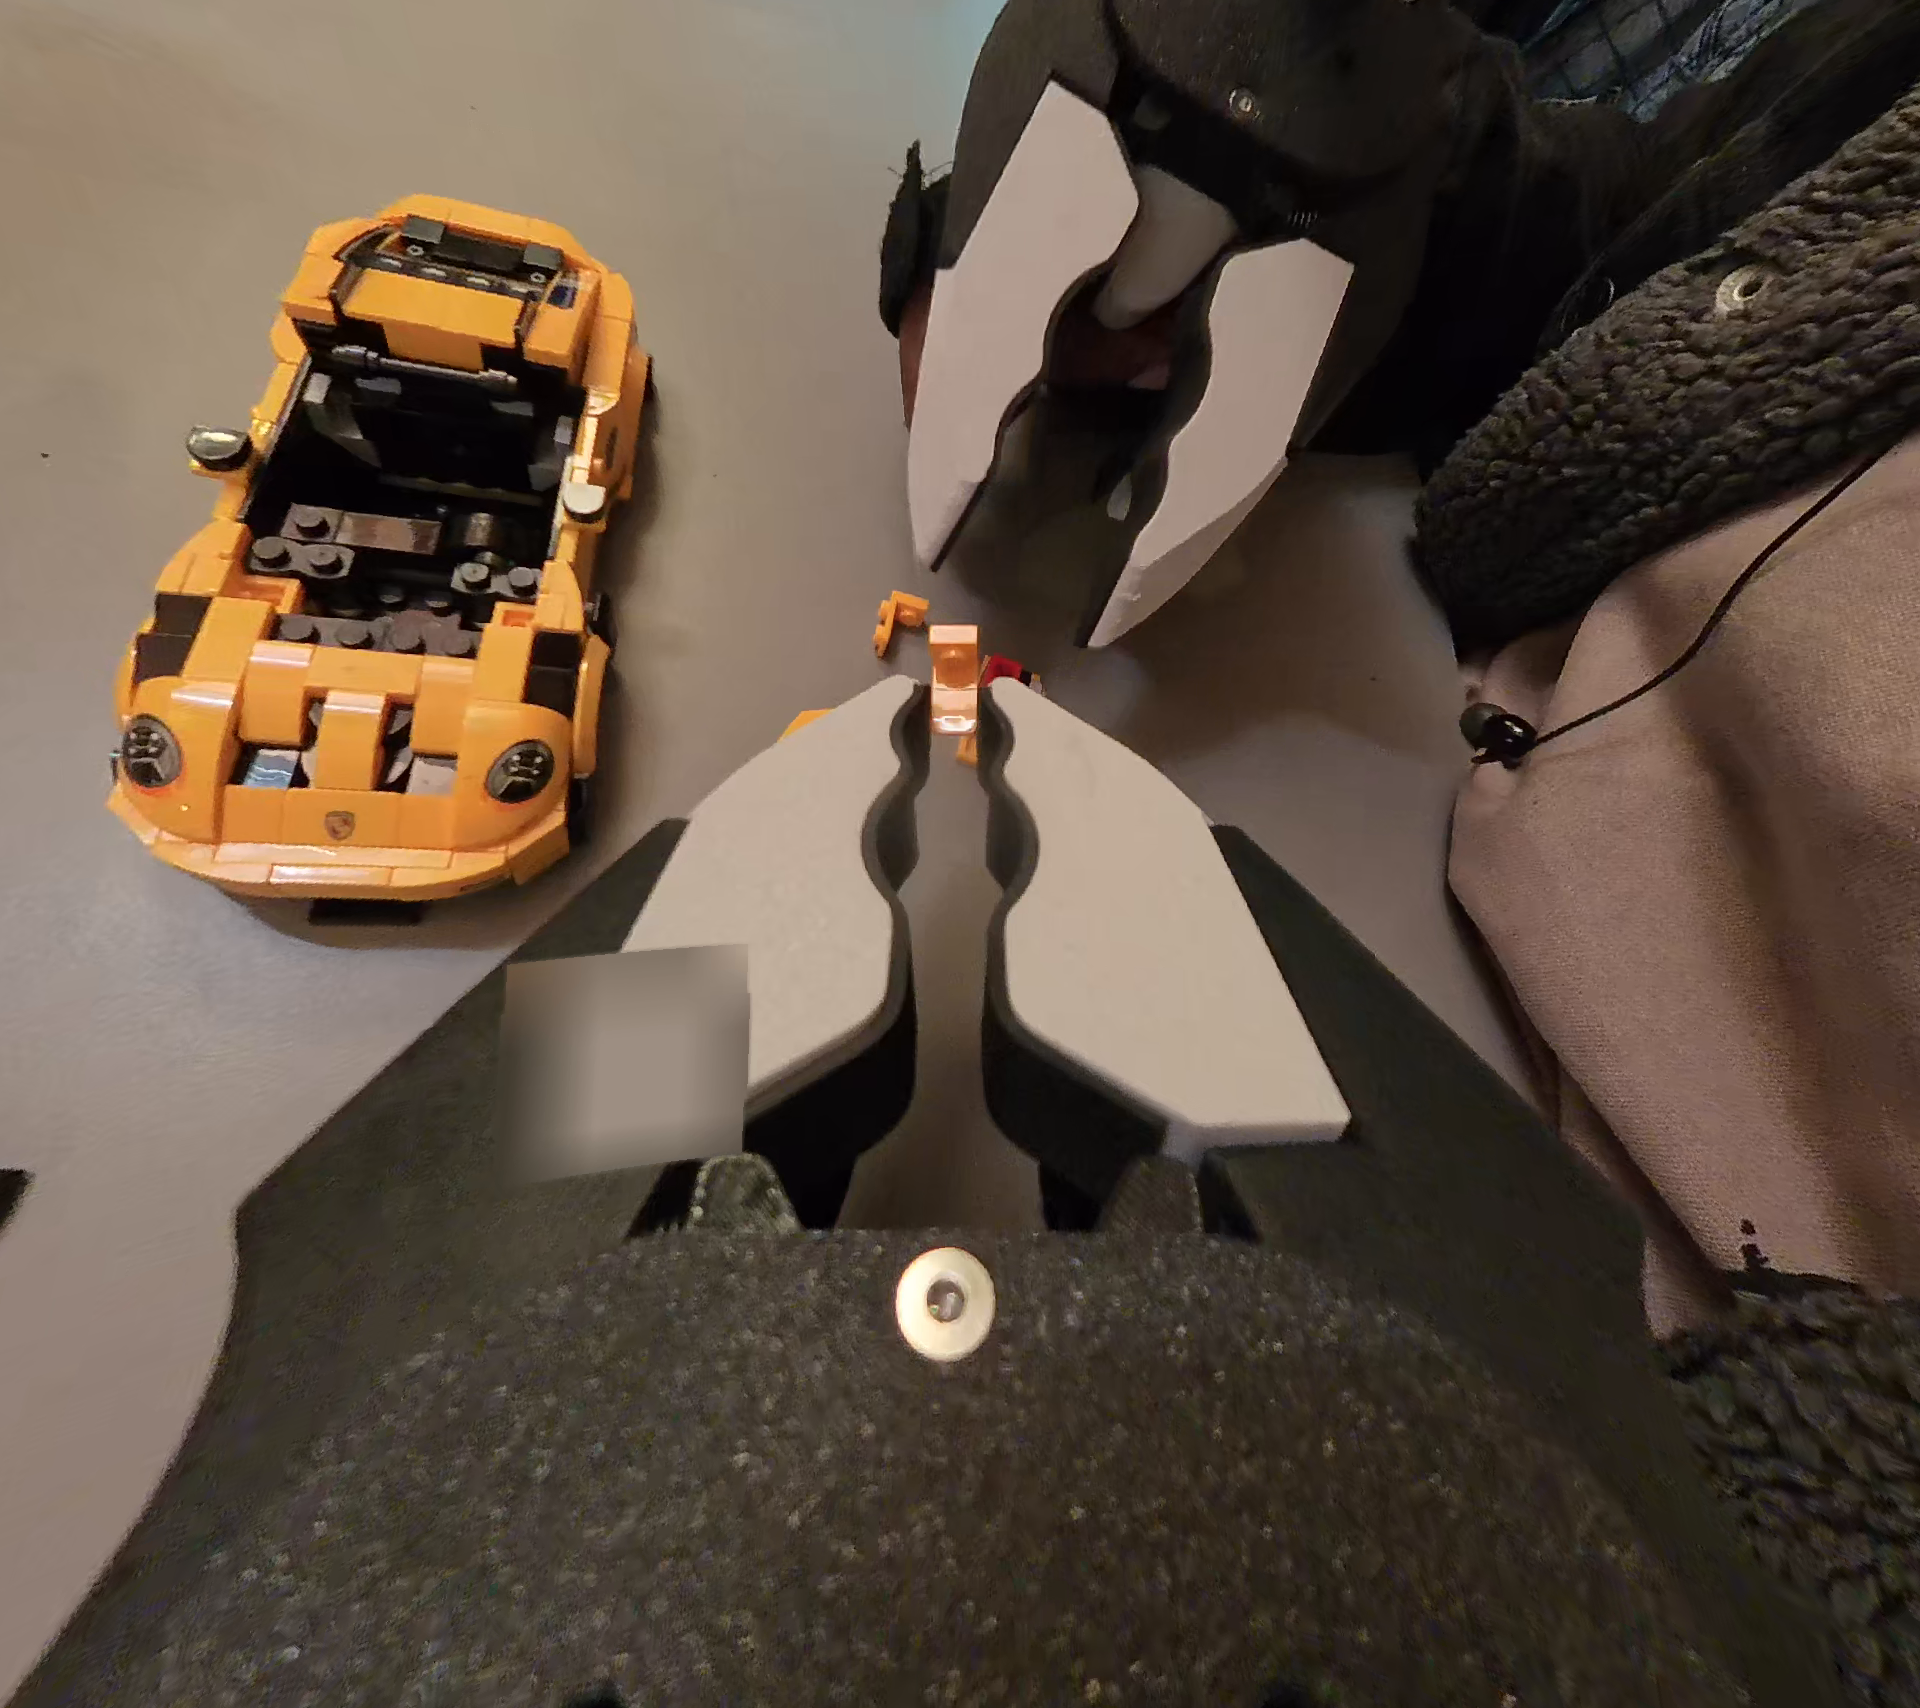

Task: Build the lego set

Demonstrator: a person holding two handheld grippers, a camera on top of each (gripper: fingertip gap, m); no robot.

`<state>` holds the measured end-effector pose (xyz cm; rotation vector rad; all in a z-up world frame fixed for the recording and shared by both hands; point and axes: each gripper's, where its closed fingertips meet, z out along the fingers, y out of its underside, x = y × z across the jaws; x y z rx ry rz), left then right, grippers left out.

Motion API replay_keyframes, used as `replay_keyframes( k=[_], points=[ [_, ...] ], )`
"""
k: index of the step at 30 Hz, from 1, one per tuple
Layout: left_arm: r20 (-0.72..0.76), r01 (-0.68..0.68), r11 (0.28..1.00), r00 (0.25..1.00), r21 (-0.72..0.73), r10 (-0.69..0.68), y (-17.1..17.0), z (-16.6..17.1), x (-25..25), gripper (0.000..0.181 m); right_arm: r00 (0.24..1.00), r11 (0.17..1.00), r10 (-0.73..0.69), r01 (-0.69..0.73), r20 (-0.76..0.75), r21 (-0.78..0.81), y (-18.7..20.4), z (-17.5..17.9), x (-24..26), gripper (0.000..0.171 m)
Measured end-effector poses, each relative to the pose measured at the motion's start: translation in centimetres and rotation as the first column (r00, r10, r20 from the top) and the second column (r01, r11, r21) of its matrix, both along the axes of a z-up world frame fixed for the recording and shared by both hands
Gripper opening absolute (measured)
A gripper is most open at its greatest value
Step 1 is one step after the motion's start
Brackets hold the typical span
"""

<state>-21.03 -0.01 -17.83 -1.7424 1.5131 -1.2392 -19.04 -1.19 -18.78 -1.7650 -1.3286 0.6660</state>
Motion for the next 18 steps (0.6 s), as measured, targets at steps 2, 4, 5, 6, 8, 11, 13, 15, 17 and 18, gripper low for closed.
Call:
replay_keyframes(
  k=[2,4,5,6,8,11,13,15,17,18],
  points=[
    [0.008,-0.005,1.0,1.0,-0.002,0.005,0.1,0.1,0.0,0.008,1.0,1.0,-0.003,0.003,-0.027,0.013,0.1,0.4,0.0,0.034],
    [0.02,-0.015,1.0,1.0,-0.001,0.015,0.2,0.3,0.0,0.008,0.999,1.0,-0.005,0.006,-0.052,0.023,0.2,0.8,-0.1,0.033],
    [0.027,-0.02,1.0,0.999,0.001,0.02,0.3,0.4,0.0,0.008,0.998,1.0,-0.007,0.009,-0.061,0.027,0.3,0.9,-0.1,0.034],
    [0.036,-0.026,1.0,0.999,0.003,0.026,0.4,0.6,0.0,0.008,0.998,0.999,-0.01,0.012,-0.07,0.031,0.3,1.1,-0.1,0.034],
    [0.056,-0.039,0.999,0.998,0.008,0.038,0.6,0.9,0.0,0.008,0.997,0.999,-0.013,0.016,-0.082,0.038,0.4,1.3,-0.1,0.034],
    [0.074,-0.05,0.999,0.996,0.009,0.049,0.9,1.2,0.0,0.008,0.995,0.998,-0.021,0.026,-0.099,0.05,0.6,1.6,0.0,0.034],
    [0.074,-0.053,0.999,0.996,0.011,0.052,0.9,1.2,0.0,0.008,0.994,0.998,-0.026,0.031,-0.104,0.054,0.7,1.7,0.0,0.034],
    [0.072,-0.053,0.998,0.996,0.015,0.052,0.9,1.1,0.0,0.008,0.994,0.998,-0.027,0.033,-0.104,0.058,0.7,1.7,0.0,0.034],
    [0.07,-0.053,0.998,0.996,0.02,0.052,0.9,1.1,0.0,0.008,0.994,0.997,-0.028,0.035,-0.103,0.062,0.7,1.7,0.0,0.034],
    [0.068,-0.054,0.998,0.996,0.024,0.052,0.9,1.1,0.0,0.008,0.994,0.997,-0.03,0.037,-0.101,0.063,0.7,1.7,0.0,0.034]
  ],
)
